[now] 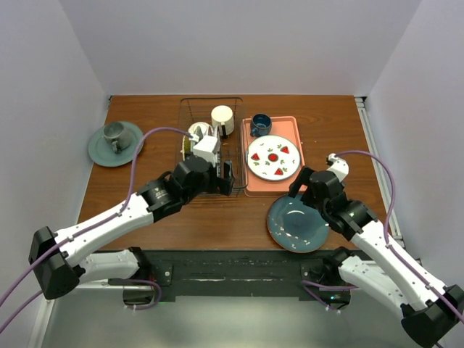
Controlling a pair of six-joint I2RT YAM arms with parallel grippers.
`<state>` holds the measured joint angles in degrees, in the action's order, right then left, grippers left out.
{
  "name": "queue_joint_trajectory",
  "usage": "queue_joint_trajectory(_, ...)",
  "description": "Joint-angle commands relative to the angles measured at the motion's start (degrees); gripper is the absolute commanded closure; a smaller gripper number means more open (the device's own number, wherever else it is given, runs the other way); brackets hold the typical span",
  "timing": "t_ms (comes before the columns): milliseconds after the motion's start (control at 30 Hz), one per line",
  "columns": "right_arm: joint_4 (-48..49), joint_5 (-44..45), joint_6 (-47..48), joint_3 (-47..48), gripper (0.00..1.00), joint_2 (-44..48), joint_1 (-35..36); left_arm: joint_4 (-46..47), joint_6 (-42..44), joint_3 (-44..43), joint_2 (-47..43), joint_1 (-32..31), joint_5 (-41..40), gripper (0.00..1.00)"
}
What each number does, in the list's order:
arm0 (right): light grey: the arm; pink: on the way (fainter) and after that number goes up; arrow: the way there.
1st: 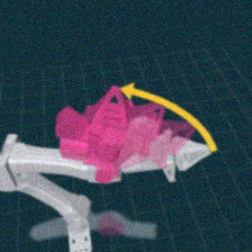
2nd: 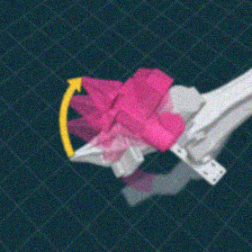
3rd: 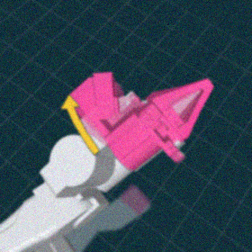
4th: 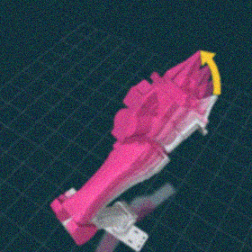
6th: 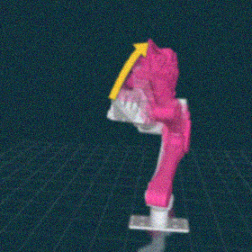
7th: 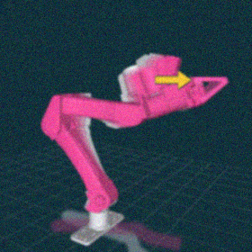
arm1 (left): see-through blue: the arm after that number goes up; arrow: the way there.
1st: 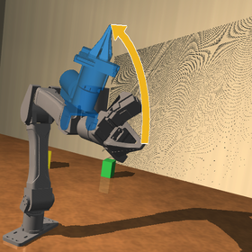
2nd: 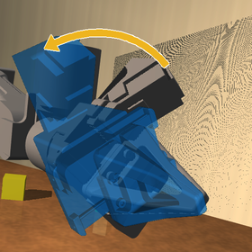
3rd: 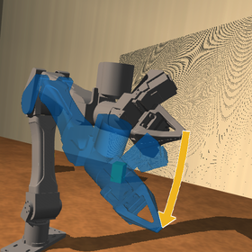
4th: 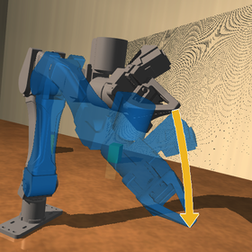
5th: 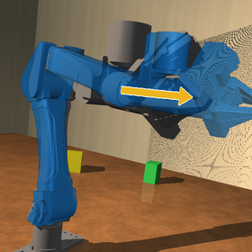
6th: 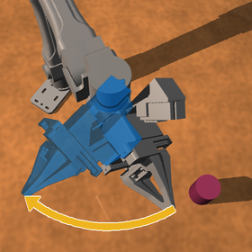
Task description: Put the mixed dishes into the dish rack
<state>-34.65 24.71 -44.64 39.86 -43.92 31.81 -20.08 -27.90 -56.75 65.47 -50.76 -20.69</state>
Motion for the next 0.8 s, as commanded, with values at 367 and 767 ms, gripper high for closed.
queue_joint_trajectory(367, 3.38, 0.07, -6.6, -3.47, 0.05, -1.96, 0.0, 34.93, -7.78, 12.29, 15.01, -0.92, 34.13, 0.03)
queue_joint_trajectory(767, -8.84, 6.32, -6.68, -1.62, 0.06, 7.44, 0.0, 40.1, -19.89, 10.78, 28.74, -6.54, 31.23, 0.11)
